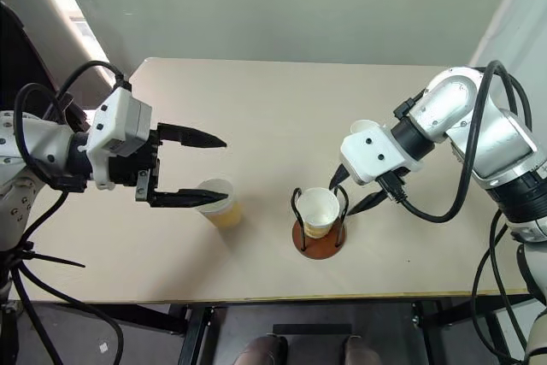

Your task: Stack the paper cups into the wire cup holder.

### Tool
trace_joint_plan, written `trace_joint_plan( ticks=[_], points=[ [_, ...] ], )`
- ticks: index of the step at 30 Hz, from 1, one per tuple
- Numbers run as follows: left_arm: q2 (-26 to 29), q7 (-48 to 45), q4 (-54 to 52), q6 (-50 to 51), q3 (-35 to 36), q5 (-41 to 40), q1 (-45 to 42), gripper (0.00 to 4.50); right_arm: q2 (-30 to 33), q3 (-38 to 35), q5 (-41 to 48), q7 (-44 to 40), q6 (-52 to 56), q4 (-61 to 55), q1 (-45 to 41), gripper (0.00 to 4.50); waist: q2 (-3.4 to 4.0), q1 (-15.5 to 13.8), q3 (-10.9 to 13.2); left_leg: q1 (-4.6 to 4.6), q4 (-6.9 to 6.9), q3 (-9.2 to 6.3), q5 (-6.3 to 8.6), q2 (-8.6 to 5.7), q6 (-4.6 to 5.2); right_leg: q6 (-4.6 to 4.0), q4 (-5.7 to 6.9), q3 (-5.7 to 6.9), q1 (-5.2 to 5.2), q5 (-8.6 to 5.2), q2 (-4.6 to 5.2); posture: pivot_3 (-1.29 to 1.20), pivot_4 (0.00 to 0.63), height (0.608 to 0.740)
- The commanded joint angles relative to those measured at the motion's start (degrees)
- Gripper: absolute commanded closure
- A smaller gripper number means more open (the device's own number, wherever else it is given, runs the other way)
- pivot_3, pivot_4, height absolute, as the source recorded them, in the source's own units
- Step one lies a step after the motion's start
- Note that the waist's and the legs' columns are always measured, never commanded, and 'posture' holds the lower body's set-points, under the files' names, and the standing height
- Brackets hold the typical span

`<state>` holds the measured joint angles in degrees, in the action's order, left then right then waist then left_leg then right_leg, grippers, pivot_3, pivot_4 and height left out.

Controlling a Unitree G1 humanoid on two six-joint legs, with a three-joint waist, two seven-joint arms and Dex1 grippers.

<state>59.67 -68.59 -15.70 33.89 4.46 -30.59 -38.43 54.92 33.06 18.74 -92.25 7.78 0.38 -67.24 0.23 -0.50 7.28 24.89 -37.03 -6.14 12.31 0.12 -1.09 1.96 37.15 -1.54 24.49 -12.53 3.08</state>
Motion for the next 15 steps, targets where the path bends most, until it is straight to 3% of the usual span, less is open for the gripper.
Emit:
trace_joint_plan(
  ticks=[1, 2, 10, 15],
  points=[
    [-3.8, 7.1, 3.4, -2.2, -4.4, 7.3, -4.5, 0.00, -4.6, -4.4, -5.5, 3.0, -2.1, 9.2, -3.4, 0.41, -0.01, 0.0, 0.0, -0.01, -0.03, 0.00, -0.02, 0.01, 0.01, -0.04, 0.00, 0.00, -0.02, 0.03, 0.01, 0.00, 0.150, 0.740],
    [-5.1, 8.5, 4.5, -2.7, -5.9, 9.2, -5.2, 0.00, -7.0, -4.9, -8.1, 6.3, -3.4, 14.5, -4.5, 0.02, 0.00, 0.1, 0.0, -0.04, -0.04, 0.01, -0.06, 0.01, 0.04, -0.10, 0.00, -0.03, -0.02, 0.11, 0.02, 0.00, 0.150, 0.740],
    [-15.5, 17.4, 14.1, -5.5, -11.5, 18.6, -10.6, 0.00, -19.1, -6.5, -21.6, 22.5, -10.0, 55.3, -14.0, 0.02, 0.01, -0.2, 0.0, 0.08, 0.04, 0.00, -0.26, 0.01, 0.00, -0.16, -0.03, -0.03, 0.21, 0.51, 0.03, 0.00, 0.150, 0.740],
    [-18.0, 17.2, 13.0, -4.9, -11.6, 19.1, -10.1, 0.00, -22.0, -5.6, -29.0, 29.9, -13.7, 68.5, -16.5, 0.02, 0.02, -0.6, 0.0, 0.25, 0.10, 0.05, -0.08, 0.01, -0.26, 0.31, -0.12, 0.02, 0.40, 0.78, 0.03, 0.00, 0.150, 0.740]
  ],
)
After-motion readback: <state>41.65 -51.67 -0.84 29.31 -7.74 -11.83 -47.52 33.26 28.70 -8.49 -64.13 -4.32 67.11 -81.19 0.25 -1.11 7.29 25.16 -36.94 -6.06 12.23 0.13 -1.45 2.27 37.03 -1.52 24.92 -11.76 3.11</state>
